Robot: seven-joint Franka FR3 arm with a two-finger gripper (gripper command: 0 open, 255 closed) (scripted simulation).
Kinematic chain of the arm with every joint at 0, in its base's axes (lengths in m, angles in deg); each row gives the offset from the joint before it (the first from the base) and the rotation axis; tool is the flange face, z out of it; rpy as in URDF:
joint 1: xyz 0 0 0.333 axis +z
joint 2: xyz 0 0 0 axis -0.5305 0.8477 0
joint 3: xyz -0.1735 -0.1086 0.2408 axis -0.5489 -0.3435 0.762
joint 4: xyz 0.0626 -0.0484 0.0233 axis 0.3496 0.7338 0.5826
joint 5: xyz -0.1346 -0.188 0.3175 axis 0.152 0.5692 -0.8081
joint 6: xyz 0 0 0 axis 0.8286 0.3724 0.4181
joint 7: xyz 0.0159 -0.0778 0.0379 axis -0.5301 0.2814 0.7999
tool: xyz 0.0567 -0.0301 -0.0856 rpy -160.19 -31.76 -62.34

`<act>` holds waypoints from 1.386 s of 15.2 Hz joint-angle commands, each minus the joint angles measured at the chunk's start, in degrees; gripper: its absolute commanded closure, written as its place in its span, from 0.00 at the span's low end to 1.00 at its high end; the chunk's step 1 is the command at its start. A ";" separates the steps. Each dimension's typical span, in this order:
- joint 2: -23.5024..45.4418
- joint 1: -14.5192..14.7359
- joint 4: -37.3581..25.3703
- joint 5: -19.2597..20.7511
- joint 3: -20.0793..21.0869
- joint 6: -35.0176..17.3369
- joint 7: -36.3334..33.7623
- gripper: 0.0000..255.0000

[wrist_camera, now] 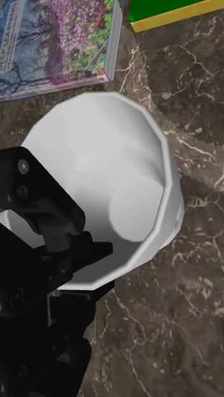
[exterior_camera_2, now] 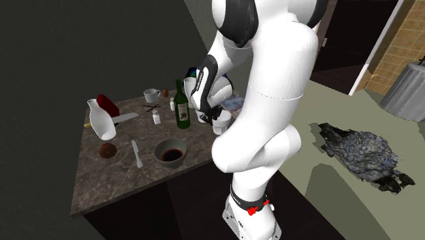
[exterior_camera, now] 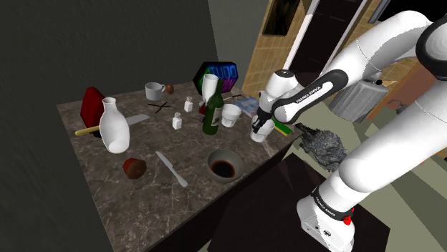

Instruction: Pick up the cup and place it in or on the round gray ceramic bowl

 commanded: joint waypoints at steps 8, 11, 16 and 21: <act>-7.75 1.73 -0.96 -5.21 -0.43 8.50 4.65 1.00; -9.97 2.18 -1.62 -6.29 -0.59 11.33 5.69 1.00; -13.30 2.80 -3.04 -7.70 -0.78 16.01 7.12 1.00; -16.11 3.88 -3.81 -8.86 0.23 19.78 6.50 1.00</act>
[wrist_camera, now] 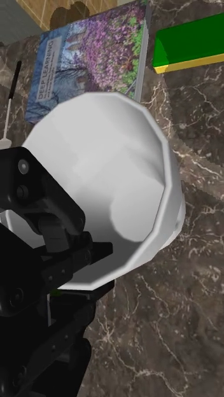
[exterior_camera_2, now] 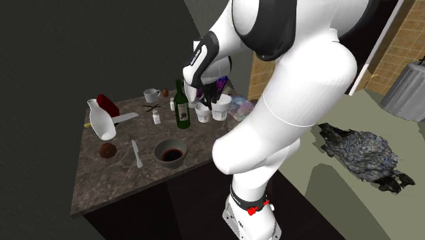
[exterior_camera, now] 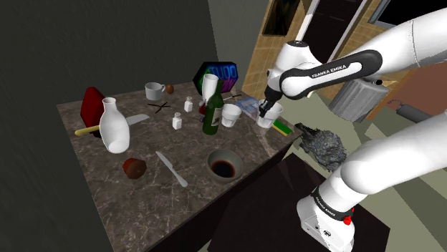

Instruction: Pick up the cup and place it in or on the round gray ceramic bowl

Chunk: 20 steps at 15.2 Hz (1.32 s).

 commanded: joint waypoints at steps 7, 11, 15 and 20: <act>-4.04 6.09 0.89 -3.93 8.56 4.87 -10.79 1.00; -4.31 9.26 -0.28 -6.13 13.18 7.17 -16.57 1.00; -3.31 12.06 -2.64 -7.95 17.78 9.36 -22.43 1.00; -0.40 14.77 -7.16 -9.27 23.50 11.98 -29.88 1.00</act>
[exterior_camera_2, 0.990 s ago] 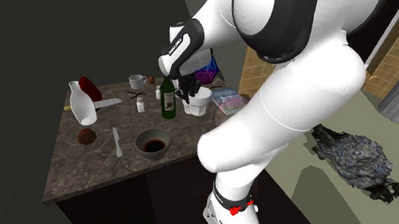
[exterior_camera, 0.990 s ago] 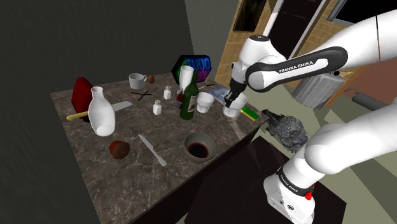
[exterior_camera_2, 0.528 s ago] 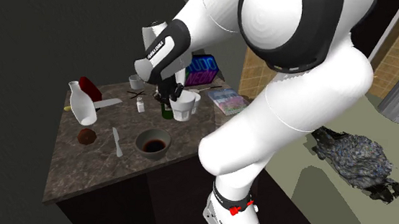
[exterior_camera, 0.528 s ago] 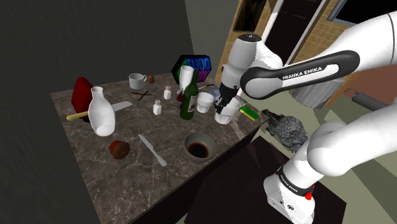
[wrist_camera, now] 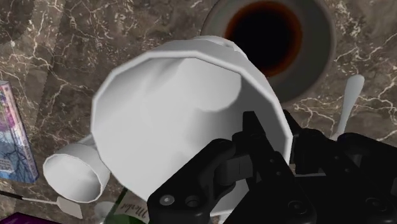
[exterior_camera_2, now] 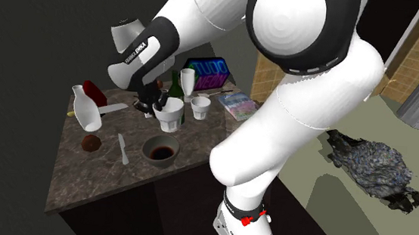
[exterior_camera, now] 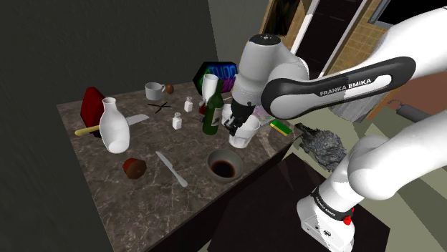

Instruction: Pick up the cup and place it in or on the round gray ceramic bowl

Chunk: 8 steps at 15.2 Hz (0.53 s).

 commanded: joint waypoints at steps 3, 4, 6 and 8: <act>2.31 2.06 -4.25 -0.73 4.54 2.82 -6.18 1.00; 2.74 1.98 -3.81 -0.52 4.70 1.99 -6.47 1.00; 3.66 1.79 -2.97 -0.04 5.02 0.34 -7.08 1.00; 4.66 1.57 -2.19 0.51 5.34 -1.32 -7.75 1.00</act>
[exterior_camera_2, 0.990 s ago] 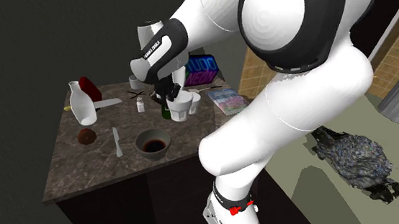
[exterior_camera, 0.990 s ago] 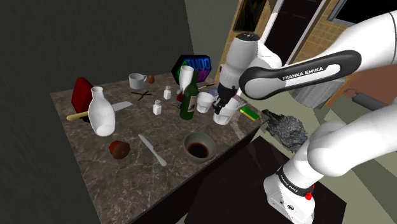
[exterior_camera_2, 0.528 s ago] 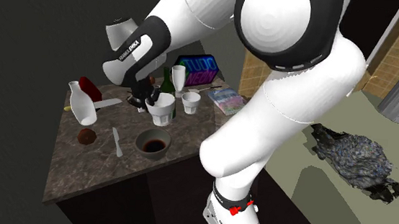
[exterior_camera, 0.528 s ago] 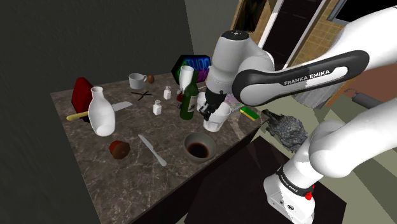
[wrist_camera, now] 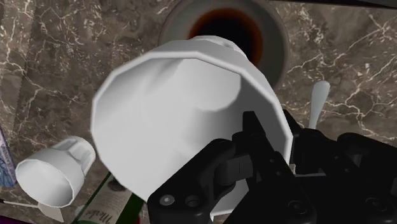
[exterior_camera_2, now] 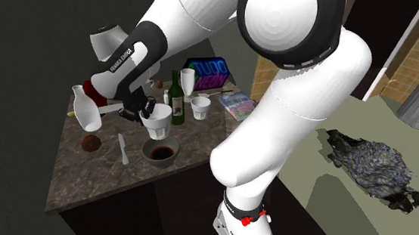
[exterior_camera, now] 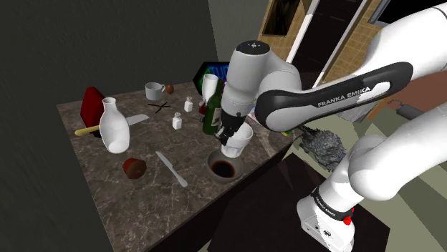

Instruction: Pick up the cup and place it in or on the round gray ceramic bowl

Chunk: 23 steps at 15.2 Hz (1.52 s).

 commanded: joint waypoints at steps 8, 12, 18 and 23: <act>5.11 -1.21 3.04 3.42 1.58 -7.47 -3.81 1.00; 7.91 -1.97 3.98 5.84 2.22 -10.72 -6.04 1.00; 9.22 -2.30 4.31 7.10 2.44 -12.09 -7.16 1.00; 9.23 -2.30 4.30 7.10 2.45 -12.09 -7.17 0.00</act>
